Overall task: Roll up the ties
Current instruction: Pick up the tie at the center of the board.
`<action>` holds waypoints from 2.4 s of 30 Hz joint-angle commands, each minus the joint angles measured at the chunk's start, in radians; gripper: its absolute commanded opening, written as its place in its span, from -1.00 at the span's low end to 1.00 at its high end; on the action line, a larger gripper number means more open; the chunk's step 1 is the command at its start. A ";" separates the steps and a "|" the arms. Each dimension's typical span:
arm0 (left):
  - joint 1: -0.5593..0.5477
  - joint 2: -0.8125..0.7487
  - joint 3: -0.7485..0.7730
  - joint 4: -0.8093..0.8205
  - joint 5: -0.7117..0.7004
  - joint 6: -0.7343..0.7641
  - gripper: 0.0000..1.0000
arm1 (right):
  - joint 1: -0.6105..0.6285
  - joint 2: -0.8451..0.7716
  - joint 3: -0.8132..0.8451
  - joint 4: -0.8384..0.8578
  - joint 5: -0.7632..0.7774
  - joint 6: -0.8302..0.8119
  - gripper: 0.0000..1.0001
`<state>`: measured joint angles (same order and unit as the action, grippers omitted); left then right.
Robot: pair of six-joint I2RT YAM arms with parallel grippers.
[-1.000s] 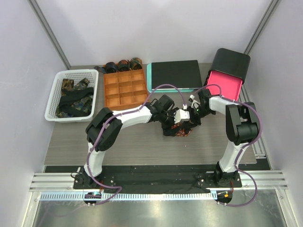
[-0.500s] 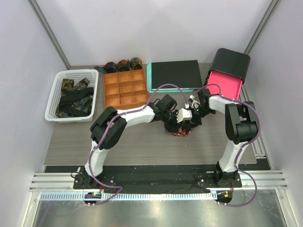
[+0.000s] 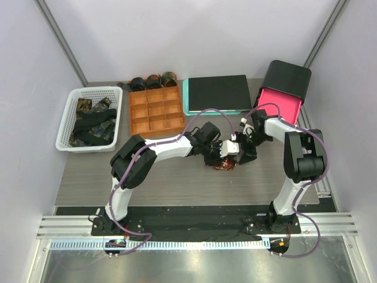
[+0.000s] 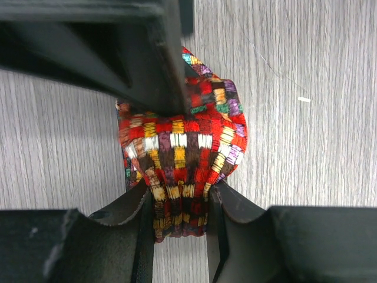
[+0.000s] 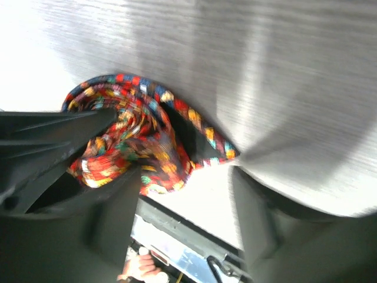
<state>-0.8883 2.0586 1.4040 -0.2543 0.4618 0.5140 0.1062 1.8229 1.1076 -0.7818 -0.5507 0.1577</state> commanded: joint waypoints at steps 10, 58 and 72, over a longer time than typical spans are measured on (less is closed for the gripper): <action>-0.006 0.043 -0.013 -0.132 -0.060 0.018 -0.88 | -0.042 -0.097 -0.091 0.110 -0.121 -0.018 0.99; 0.132 -0.319 -0.091 -0.141 0.011 -0.210 0.99 | 0.015 -0.201 -0.060 0.276 -0.115 0.195 -0.97; 0.440 -0.609 -0.223 -0.318 -0.101 -0.414 0.99 | 0.308 0.033 0.705 0.121 0.283 0.079 -0.97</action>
<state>-0.5106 1.5143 1.2434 -0.5159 0.4377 0.1993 0.3191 1.7840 1.6207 -0.6003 -0.4408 0.3115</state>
